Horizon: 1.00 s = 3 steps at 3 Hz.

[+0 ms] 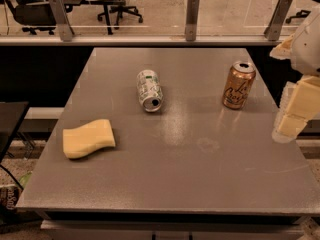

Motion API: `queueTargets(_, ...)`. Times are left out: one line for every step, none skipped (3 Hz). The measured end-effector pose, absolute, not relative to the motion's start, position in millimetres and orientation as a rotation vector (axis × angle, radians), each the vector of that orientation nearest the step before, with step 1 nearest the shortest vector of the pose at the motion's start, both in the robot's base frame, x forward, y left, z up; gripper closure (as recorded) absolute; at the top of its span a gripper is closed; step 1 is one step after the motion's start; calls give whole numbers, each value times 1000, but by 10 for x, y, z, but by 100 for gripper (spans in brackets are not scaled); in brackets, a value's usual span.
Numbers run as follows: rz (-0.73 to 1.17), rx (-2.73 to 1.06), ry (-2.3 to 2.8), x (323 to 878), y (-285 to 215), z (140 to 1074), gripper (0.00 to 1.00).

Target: Place 7up can upright

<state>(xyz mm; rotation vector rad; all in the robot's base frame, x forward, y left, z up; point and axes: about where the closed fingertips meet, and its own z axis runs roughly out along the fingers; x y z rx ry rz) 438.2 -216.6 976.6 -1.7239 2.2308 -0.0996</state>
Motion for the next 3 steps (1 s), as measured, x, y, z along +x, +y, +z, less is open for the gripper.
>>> queueTargets(-101,-1724,2229,4384,-2163,9771,0)
queueTargets(-103,-1765,2177,4514,-2056,9792,0)
queueTargets(-96,-1880,2044,4818,-1716,9796,0)
